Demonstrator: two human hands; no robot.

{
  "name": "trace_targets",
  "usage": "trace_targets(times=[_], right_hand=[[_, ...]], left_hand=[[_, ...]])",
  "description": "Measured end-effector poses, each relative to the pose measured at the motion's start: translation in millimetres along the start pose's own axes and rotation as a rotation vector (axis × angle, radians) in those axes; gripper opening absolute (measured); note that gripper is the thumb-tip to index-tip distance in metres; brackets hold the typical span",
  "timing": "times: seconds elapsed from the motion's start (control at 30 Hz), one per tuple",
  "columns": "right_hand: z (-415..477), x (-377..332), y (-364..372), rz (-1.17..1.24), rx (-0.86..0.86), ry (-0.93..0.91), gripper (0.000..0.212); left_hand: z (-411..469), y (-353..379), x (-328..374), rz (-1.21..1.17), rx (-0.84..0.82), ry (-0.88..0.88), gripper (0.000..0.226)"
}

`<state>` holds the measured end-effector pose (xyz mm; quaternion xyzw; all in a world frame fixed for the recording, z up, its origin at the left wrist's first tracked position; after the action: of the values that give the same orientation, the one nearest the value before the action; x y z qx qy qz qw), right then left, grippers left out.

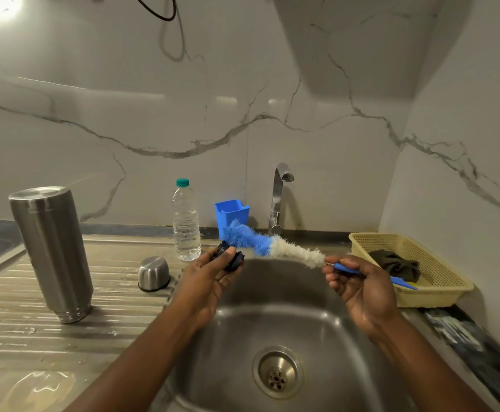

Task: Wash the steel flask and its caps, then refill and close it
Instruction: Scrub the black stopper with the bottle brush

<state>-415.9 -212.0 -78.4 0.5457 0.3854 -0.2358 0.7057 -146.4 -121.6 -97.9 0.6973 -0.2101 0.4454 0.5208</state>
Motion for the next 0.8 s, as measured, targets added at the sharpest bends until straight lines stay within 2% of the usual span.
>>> trace_targets(times=[0.47, 0.8], right_hand=[[2, -5, -1, -0.016, 0.013, 0.005, 0.030], [3, -8, -7, -0.014, 0.038, -0.011, 0.030]], left_hand=[[-1, -1, 0, 0.094, 0.028, 0.007, 0.028], [3, -5, 4, 0.057, 0.062, 0.017, 0.028]])
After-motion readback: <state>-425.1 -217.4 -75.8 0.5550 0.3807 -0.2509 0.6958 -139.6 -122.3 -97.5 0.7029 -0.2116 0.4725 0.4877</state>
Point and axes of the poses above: each hand's wrist, its own z-axis towards the middle knuckle, its own y-axis out of the palm, x = y × z, the point moved 4 cm from there along z, towards the middle knuckle, and after that the axes turned 6 degrees about z, right-handed, at the moved point
